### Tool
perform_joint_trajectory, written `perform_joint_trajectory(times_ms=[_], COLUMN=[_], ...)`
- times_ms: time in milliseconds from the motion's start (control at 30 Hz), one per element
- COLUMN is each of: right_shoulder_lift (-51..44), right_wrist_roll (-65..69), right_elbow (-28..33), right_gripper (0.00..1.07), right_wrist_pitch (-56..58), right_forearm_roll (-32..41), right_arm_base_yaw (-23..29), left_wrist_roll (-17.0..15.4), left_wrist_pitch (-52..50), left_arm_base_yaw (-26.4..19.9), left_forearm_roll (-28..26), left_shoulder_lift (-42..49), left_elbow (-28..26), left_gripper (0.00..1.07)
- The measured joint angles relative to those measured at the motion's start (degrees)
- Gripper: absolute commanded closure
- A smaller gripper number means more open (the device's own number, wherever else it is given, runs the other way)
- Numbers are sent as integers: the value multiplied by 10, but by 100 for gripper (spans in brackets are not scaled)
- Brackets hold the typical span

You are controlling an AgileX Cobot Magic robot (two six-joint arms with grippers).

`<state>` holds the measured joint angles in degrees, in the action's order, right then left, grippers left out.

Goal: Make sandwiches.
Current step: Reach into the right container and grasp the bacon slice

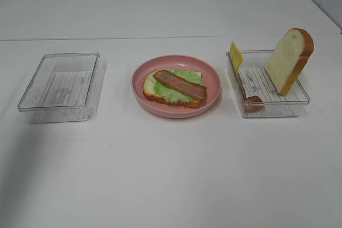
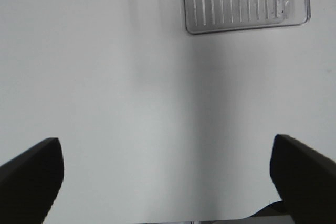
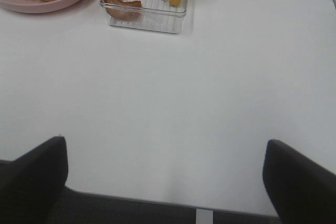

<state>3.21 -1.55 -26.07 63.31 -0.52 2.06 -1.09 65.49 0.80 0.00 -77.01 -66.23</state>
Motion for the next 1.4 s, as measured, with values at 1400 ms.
perform_joint_trajectory(times_ms=[1400], right_shoulder_lift=[0], right_wrist_roll=[0], right_elbow=[0], right_gripper=[9], right_wrist_pitch=[0], right_forearm_roll=[0], right_arm_base_yaw=[0], left_wrist_roll=[0], left_wrist_pitch=[-46], left_arm_base_yaw=[-1], left_forearm_roll=[0], left_shoulder_lift=[773], left_elbow=[360], left_gripper=[5])
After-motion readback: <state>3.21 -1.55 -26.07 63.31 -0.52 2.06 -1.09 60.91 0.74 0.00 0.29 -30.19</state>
